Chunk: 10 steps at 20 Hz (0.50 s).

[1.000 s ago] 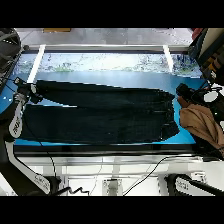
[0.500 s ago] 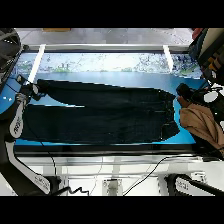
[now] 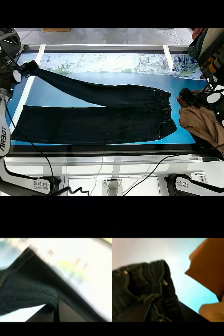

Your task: Fold the clothes and pants, and hang the long-sleeved shirts on hangers.

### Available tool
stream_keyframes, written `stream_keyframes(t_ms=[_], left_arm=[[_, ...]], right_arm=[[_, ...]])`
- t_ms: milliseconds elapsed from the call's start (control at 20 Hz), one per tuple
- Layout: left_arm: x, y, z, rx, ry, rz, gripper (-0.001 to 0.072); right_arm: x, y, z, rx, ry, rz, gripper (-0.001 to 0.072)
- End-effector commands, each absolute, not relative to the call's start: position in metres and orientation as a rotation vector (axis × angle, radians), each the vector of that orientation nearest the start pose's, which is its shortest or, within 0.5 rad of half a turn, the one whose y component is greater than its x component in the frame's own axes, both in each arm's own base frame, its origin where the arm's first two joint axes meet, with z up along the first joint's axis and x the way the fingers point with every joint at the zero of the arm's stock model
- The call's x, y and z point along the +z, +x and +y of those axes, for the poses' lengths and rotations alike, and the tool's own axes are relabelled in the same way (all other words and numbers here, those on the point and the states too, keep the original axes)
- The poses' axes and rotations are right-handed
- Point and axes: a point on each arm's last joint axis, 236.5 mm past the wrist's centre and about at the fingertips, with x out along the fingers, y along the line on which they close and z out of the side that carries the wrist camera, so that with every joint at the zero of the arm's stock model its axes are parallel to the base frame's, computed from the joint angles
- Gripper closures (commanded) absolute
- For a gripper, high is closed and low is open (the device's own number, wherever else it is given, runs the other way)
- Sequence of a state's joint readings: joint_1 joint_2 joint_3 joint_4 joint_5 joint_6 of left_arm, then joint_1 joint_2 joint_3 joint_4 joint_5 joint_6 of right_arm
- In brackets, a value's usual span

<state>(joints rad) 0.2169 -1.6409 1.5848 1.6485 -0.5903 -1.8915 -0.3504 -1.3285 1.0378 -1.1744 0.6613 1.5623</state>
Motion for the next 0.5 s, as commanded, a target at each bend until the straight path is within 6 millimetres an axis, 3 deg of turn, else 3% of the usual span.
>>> stream_keyframes(t_ms=[0, 100, 200, 300, 450], left_arm=[[0.009, 0.510, 0.136, 0.306, -0.142, 1.064, 0.0687], [-0.037, 0.481, 0.131, 0.272, -0.107, 1.270, 0.0687], [-0.059, 0.476, 0.127, 0.267, -0.111, 1.327, 0.0687], [-0.065, 0.477, 0.126, 0.263, -0.108, 1.336, 0.0687], [-0.064, 0.483, 0.127, 0.262, -0.105, 1.308, 0.0687]], right_arm=[[-0.012, 0.443, -0.101, -0.226, 0.549, 0.914, 0.0361], [-0.013, 0.443, -0.101, -0.226, 0.549, 0.916, 0.0361], [-0.017, 0.442, -0.101, -0.209, 0.518, 0.929, 0.0355], [-0.027, 0.443, -0.104, -0.208, 0.512, 0.953, 0.0297], [-0.041, 0.452, -0.103, -0.122, 0.462, 1.055, 0.0284]])
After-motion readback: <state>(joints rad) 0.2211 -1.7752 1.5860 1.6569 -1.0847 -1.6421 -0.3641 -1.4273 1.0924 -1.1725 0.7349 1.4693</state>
